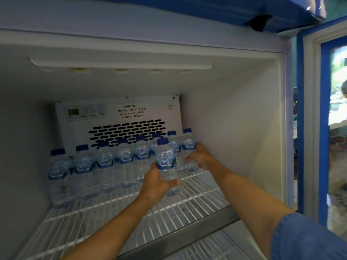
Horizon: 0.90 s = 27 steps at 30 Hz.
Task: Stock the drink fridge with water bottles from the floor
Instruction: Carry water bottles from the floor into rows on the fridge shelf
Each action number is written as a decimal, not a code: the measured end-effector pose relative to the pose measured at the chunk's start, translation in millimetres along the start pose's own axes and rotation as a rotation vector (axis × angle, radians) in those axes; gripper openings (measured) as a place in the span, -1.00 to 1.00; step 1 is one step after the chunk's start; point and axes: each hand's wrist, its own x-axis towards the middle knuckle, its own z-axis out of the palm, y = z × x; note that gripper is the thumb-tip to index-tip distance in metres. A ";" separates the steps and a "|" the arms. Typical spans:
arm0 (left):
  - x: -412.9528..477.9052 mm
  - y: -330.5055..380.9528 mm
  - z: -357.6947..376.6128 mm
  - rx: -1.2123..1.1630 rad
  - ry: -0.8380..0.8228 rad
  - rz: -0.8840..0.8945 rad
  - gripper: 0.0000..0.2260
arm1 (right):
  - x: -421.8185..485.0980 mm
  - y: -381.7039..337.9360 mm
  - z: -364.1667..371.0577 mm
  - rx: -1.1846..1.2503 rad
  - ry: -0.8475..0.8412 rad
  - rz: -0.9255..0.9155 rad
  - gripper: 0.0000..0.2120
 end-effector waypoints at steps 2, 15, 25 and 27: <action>1.0 -1.9 0.4 -0.004 -0.006 -0.004 -0.35 | -11.3 -5.1 -2.5 0.040 -0.014 0.025 -0.59; -0.1 -4.7 0.1 -0.075 -0.075 -0.057 -0.33 | -36.8 -7.4 -11.0 -0.179 -0.043 0.198 -0.56; 25.9 24.4 58.7 -0.093 -0.019 -0.031 -0.36 | -67.7 18.2 -56.8 -0.614 0.002 0.116 -0.61; 34.6 27.9 78.6 -0.078 -0.053 -0.012 -0.33 | -70.3 26.0 -57.2 -0.595 0.047 0.090 -0.60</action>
